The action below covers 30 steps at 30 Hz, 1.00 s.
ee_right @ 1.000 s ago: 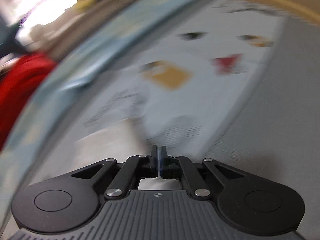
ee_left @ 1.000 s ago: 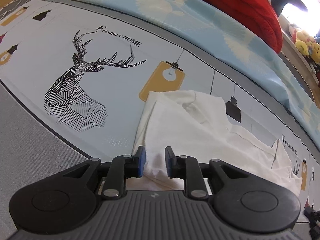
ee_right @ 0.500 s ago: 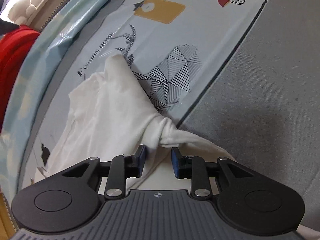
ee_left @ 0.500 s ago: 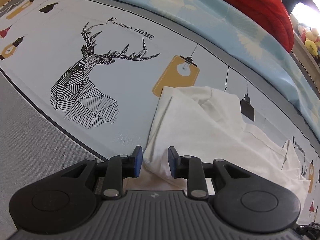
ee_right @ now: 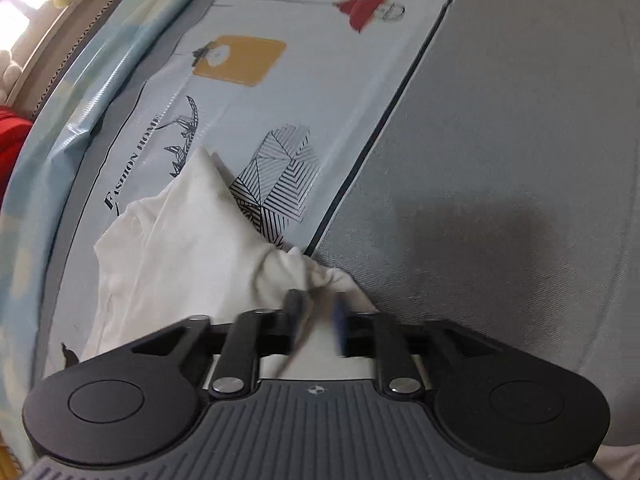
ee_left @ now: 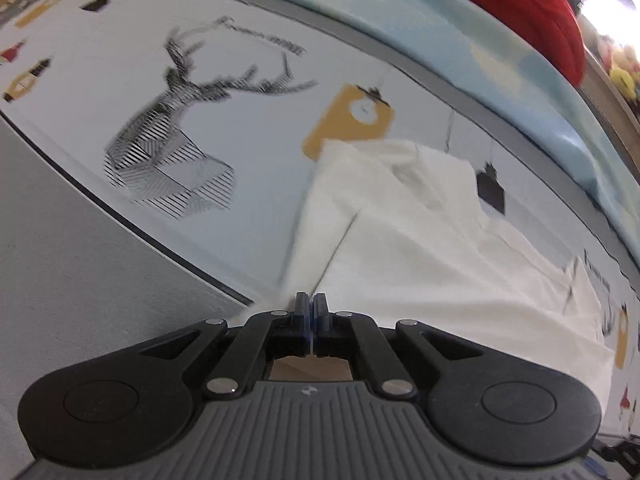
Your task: Fold small clothes
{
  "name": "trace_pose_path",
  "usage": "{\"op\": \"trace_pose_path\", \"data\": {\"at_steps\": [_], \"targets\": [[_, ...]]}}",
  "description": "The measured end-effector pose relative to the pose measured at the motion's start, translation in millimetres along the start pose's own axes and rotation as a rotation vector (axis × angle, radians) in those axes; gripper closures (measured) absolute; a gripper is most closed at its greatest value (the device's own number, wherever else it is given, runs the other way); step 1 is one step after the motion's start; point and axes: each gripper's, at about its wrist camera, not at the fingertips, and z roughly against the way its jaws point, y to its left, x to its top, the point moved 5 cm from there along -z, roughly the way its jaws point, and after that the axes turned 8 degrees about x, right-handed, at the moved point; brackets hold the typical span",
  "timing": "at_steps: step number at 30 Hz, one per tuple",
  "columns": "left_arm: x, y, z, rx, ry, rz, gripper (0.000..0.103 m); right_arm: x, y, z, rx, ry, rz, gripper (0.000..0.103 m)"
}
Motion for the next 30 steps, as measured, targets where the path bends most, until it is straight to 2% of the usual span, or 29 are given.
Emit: {"op": "trace_pose_path", "data": {"at_steps": [2,4,5,7,9,10,11,12,13,15,16,18,19,21,23,24,26,27,28,30], "targets": [[4,3,7,0.024,-0.037,0.006,0.101,1,12,14,0.002,-0.056,0.054,0.079],[8,1,17,0.022,-0.095,-0.005,0.095,1,24,31,0.0,-0.167,0.109,0.079],[11,-3,22,0.003,-0.124,-0.021,0.089,3,28,41,0.009,-0.242,0.126,0.079],[11,-15,27,-0.057,-0.151,-0.065,0.087,9,35,53,0.063,-0.338,0.127,0.079],[7,-23,17,-0.118,-0.088,-0.082,0.087,13,41,50,0.141,-0.297,0.157,0.078],[2,-21,7,-0.138,-0.021,-0.06,0.087,14,41,42,0.176,-0.246,0.16,0.079],[-4,-16,-10,-0.125,0.07,-0.032,0.087,14,39,29,0.197,-0.177,0.143,0.079],[-9,-10,-22,-0.099,0.124,-0.012,0.089,12,34,19,0.182,-0.127,0.124,0.079],[-12,-6,-27,-0.091,0.144,0.0,0.091,9,23,6,0.127,-0.068,0.092,0.079],[-9,-4,-22,-0.103,0.133,0.013,0.091,7,1,-9,0.021,-0.024,0.019,0.071],[-6,-5,-16,-0.112,0.11,0.011,0.089,7,-4,-11,0.018,-0.022,-0.007,0.065],[0,-6,1,-0.111,0.026,-0.027,0.086,10,-2,-3,0.019,-0.049,0.001,0.066],[0,-6,2,-0.1,0.009,-0.041,0.086,12,5,5,0.027,-0.088,0.045,0.066],[-4,0,-9,-0.071,0.04,-0.045,0.086,12,18,13,0.057,-0.135,0.126,0.066],[-14,7,-28,-0.054,0.128,-0.068,0.085,11,17,8,0.049,-0.077,0.135,0.067],[-16,10,-28,-0.063,0.124,-0.068,0.086,9,9,5,0.032,-0.028,0.101,0.067],[-16,10,-5,-0.017,0.058,-0.106,0.086,9,-5,12,0.006,-0.007,0.007,0.066],[-14,7,17,-0.001,-0.024,-0.156,0.086,10,-5,20,0.016,-0.02,0.009,0.066],[-12,3,41,-0.004,-0.12,-0.202,0.085,12,2,34,0.04,-0.048,0.038,0.066],[-14,0,80,-0.004,-0.229,-0.237,0.085,18,20,67,0.109,-0.143,0.119,0.066]]}}
